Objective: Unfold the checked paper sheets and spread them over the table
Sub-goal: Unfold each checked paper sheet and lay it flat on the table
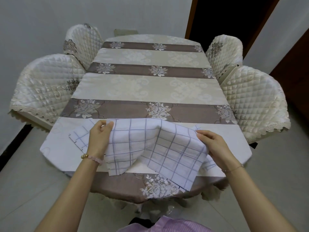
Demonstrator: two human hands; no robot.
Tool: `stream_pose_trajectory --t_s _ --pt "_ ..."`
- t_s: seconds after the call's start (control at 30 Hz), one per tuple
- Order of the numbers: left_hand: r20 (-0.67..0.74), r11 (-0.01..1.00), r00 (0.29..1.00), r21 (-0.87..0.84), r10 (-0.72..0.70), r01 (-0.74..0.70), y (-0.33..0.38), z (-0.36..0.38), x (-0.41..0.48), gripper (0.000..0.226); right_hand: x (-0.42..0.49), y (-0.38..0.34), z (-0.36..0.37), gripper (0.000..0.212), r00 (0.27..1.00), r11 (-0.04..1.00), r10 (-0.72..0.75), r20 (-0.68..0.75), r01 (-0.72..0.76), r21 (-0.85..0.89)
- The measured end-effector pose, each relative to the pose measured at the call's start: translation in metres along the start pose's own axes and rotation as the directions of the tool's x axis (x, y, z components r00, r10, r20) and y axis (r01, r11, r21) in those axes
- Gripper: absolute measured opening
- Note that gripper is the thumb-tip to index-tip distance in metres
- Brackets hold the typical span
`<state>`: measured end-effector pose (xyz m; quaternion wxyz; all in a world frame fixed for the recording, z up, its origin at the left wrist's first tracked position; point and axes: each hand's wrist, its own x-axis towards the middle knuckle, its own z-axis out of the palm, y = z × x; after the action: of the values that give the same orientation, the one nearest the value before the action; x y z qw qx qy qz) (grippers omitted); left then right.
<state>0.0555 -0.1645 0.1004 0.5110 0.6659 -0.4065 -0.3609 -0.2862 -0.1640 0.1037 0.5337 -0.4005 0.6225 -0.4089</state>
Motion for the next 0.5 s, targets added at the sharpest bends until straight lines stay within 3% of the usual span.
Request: stream_pose_trajectory --t_s 0.17,0.37,0.5 --pt "-0.039 0.993 0.993 0.038 -0.114 0.116 -0.022 0.011 0.025 0.021 0.024 0.008 0.013 0.017 0.996 0.995 0.086 -0.032 -0.085 0.045" --pt "-0.179 0.961 0.963 0.152 -0.202 0.230 -0.049 0.012 0.051 0.027 0.018 0.032 0.025 0.025 0.964 0.958 0.231 0.133 -0.250 0.142" --pt "-0.205 0.930 0.956 0.260 -0.209 0.259 -0.045 0.009 0.048 0.036 0.007 0.059 0.028 0.047 0.952 0.955 0.276 0.129 -0.256 -0.151"
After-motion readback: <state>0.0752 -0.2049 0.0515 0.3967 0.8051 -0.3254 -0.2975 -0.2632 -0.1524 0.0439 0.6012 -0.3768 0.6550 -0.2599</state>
